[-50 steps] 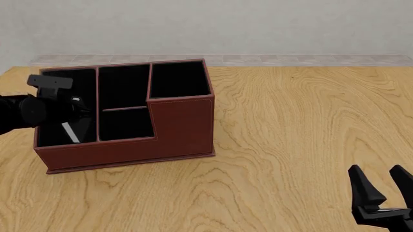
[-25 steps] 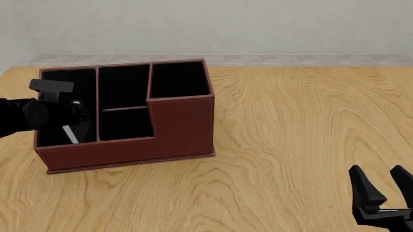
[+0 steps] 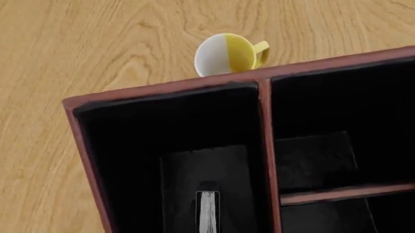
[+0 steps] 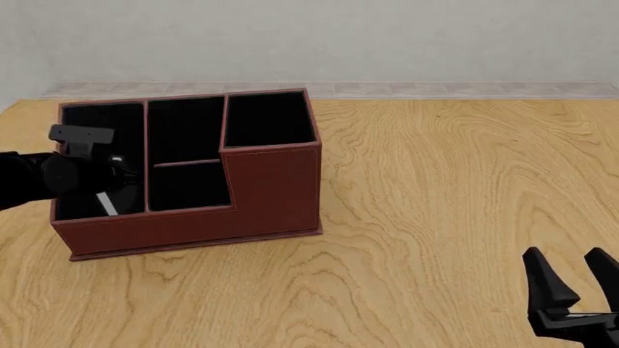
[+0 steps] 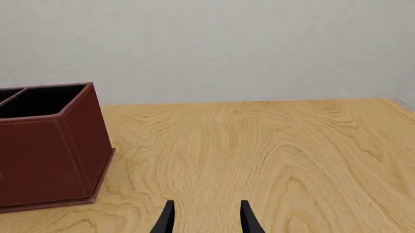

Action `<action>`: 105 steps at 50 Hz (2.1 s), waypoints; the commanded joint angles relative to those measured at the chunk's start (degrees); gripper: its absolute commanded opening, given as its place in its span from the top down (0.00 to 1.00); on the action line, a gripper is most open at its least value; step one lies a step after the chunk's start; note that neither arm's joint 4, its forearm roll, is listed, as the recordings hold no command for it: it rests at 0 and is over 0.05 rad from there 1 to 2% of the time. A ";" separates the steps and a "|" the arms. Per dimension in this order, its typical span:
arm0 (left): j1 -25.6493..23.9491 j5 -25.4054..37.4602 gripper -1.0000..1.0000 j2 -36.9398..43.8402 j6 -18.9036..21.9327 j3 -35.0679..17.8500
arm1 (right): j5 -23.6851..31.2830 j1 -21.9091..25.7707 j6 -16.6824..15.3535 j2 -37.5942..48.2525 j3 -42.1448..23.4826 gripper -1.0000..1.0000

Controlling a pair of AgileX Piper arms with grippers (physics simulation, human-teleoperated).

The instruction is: Pick up the book and place it in the left compartment of the caddy.

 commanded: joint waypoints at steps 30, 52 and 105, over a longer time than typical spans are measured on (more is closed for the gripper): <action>-0.12 -0.19 1.00 0.97 0.63 -0.22 | 0.09 0.10 0.10 0.11 -0.03 0.00; -0.23 0.57 0.00 0.53 0.00 -0.38 | -0.60 0.20 0.01 0.80 0.01 0.00; 0.94 1.19 0.00 -2.75 2.61 -0.14 | 0.05 0.04 0.36 -0.14 0.01 0.00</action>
